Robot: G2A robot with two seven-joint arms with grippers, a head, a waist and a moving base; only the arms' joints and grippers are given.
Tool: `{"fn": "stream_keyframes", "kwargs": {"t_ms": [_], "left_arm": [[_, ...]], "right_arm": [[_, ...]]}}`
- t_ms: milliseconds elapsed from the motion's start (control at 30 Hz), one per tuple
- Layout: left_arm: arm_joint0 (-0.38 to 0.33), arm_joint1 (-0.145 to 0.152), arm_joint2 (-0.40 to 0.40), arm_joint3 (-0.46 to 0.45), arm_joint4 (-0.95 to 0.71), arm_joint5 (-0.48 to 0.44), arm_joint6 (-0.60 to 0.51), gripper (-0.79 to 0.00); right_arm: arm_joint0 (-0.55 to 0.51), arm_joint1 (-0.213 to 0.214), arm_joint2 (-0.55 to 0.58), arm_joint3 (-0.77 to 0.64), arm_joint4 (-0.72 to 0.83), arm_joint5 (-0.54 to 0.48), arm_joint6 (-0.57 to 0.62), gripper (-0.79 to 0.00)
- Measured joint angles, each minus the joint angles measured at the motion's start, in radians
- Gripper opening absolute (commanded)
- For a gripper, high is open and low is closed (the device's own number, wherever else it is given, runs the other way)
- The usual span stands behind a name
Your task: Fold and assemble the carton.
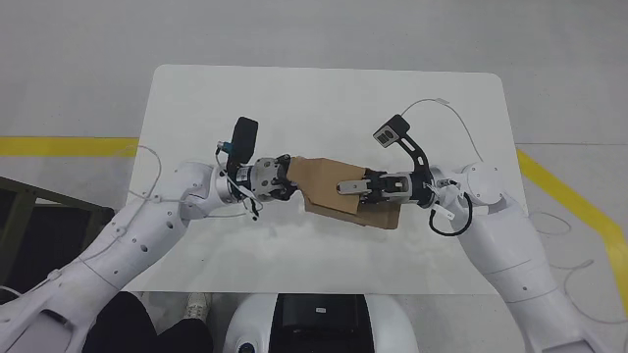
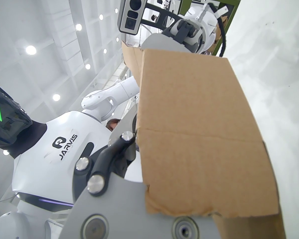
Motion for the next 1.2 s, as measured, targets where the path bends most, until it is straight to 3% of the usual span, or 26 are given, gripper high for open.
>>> {"fn": "stream_keyframes", "kwargs": {"t_ms": [267,400,433,467,733,1200], "left_arm": [[0.003,0.004,-0.023,0.044,-0.001,0.000,0.009,-0.785],[0.011,0.005,-0.046,0.061,0.017,0.000,0.004,-0.434],[0.014,0.005,-0.051,0.064,0.017,0.000,0.004,-0.188],[0.020,0.006,-0.057,0.070,0.012,0.000,0.004,0.000],[0.042,0.008,-0.102,0.108,-0.097,0.000,-0.057,0.000],[0.034,-0.019,-0.099,0.094,-0.262,0.000,-0.245,0.000]], "right_arm": [[-0.002,0.002,0.010,0.007,0.008,-0.003,0.007,-0.785],[-0.006,0.004,0.019,0.009,0.003,-0.005,0.009,-0.785],[-0.007,0.005,0.022,0.010,-0.001,-0.005,0.008,-0.785],[-0.008,0.006,0.025,0.010,-0.010,-0.005,0.007,-0.785],[-0.016,0.012,0.033,-0.002,-0.038,-0.016,0.016,-0.785],[-0.010,0.010,0.012,-0.013,-0.025,-0.027,0.050,-0.785]]}}
